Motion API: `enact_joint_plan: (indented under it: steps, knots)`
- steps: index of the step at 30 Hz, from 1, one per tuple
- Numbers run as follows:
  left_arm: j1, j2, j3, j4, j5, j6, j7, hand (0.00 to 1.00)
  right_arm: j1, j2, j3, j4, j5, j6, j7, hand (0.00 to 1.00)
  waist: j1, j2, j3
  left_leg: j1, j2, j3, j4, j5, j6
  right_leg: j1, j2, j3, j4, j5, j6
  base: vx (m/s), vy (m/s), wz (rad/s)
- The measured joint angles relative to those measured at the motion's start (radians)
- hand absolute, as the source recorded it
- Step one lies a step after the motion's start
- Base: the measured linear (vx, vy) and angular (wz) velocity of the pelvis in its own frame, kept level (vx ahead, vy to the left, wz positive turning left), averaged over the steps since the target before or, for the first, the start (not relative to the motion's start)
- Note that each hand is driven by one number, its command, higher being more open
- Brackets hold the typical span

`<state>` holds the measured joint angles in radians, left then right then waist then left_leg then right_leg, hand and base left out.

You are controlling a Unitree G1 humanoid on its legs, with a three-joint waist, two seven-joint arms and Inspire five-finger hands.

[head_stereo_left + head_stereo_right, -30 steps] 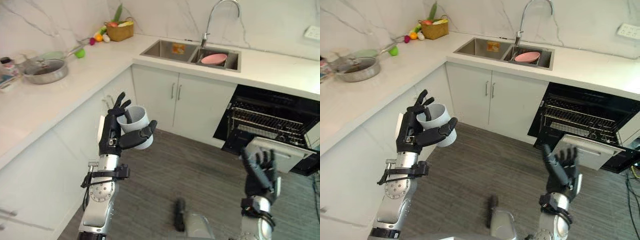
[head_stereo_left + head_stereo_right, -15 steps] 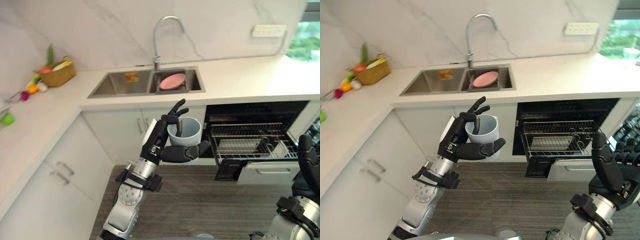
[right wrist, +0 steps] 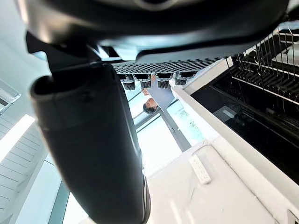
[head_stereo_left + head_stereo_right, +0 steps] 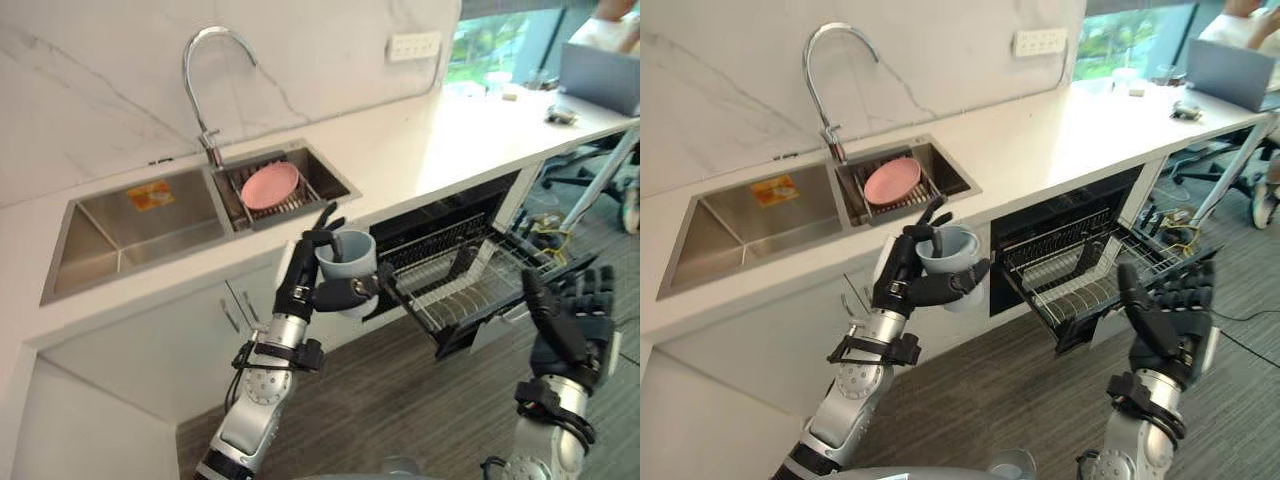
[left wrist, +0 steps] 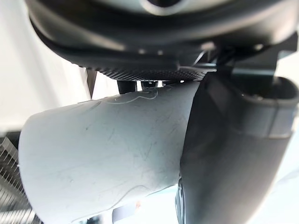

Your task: Walk over to the sink, pick up the cup, carry it to the dishwasher, place the cup inside the dishwasher, then close the dishwasher door

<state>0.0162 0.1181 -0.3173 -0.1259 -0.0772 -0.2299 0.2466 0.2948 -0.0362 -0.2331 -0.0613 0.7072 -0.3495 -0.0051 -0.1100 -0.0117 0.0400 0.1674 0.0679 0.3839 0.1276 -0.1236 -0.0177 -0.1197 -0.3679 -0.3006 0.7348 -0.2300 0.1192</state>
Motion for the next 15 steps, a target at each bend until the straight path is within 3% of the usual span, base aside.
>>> enact_joint_plan:
  steps: [2, 4, 5, 6, 7, 9, 12, 15]
  knots:
    - [0.0, 0.003, 0.06, -0.038, 0.0, -0.008, 0.027, 0.0, -0.023, 0.002, 0.007, 0.005, -0.006, 0.016, 0.019, 1.0, 0.015, -0.001, 0.007, -0.004, 0.024, 0.037, -0.015, -0.008, -0.011, -0.048, 0.02, -0.058, -0.135, -0.006, -0.006, 0.06, 0.036, -0.62]
    - [0.0, 0.016, 0.128, -0.041, -0.001, -0.017, 0.042, 0.0, -0.054, 0.001, 0.0, 0.006, -0.014, 0.019, 0.019, 1.0, 0.015, 0.007, 0.012, -0.008, 0.043, 0.063, -0.018, -0.011, -0.025, -0.082, 0.039, -0.063, -0.315, 0.049, -0.014, 0.07, -0.044, -0.53]
    - [0.002, 0.036, 0.161, -0.041, -0.001, -0.017, 0.057, 0.0, -0.072, 0.0, -0.004, 0.006, -0.032, 0.019, 0.014, 1.0, 0.016, 0.003, 0.015, -0.002, 0.046, 0.085, -0.007, -0.023, -0.048, -0.1, 0.033, -0.066, -0.425, 0.135, -0.045, 0.12, -0.092, -0.44]
    - [0.007, 0.047, 0.191, -0.041, -0.001, -0.017, 0.063, 0.0, -0.082, -0.001, -0.003, 0.005, -0.044, 0.019, 0.006, 1.0, 0.016, -0.013, 0.017, 0.009, 0.047, 0.097, 0.018, -0.044, -0.077, -0.095, 0.024, -0.085, -0.48, 0.283, -0.077, 0.14, -0.116, -0.4]
    - [0.009, 0.052, 0.203, -0.038, -0.001, -0.019, 0.063, 0.0, -0.081, -0.002, -0.004, 0.005, -0.045, 0.019, 0.003, 1.0, 0.015, -0.014, 0.019, 0.012, 0.048, 0.097, 0.03, -0.056, -0.092, -0.088, 0.018, -0.093, -0.479, 0.341, -0.055, 0.17, -0.145, -0.27]
    - [0.007, 0.0, 0.212, -0.039, -0.002, -0.026, 0.064, 0.0, -0.09, -0.018, -0.031, 0.004, -0.045, 0.031, -0.01, 1.0, 0.013, 0.053, 0.037, 0.008, 0.104, 0.103, 0.044, -0.064, -0.114, -0.085, 0.064, -0.138, -0.472, 0.322, -0.073, 0.19, -0.139, -0.09]
    - [0.003, -0.032, 0.211, -0.079, -0.002, -0.028, 0.035, 0.0, -0.093, -0.007, -0.03, -0.002, -0.048, 0.067, -0.022, 1.0, 0.016, 0.072, 0.052, 0.018, 0.133, 0.124, 0.022, -0.055, -0.132, -0.094, 0.102, -0.138, -0.471, 0.309, -0.088, 0.12, -0.122, -0.15]
    - [0.005, -0.039, 0.206, -0.086, -0.002, -0.03, 0.02, 0.0, -0.071, 0.006, -0.022, -0.034, -0.059, 0.087, -0.02, 1.0, 0.016, 0.065, 0.056, 0.021, 0.137, 0.125, 0.022, -0.055, -0.136, -0.089, 0.107, -0.138, -0.468, 0.304, -0.086, 0.01, -0.034, -0.03]
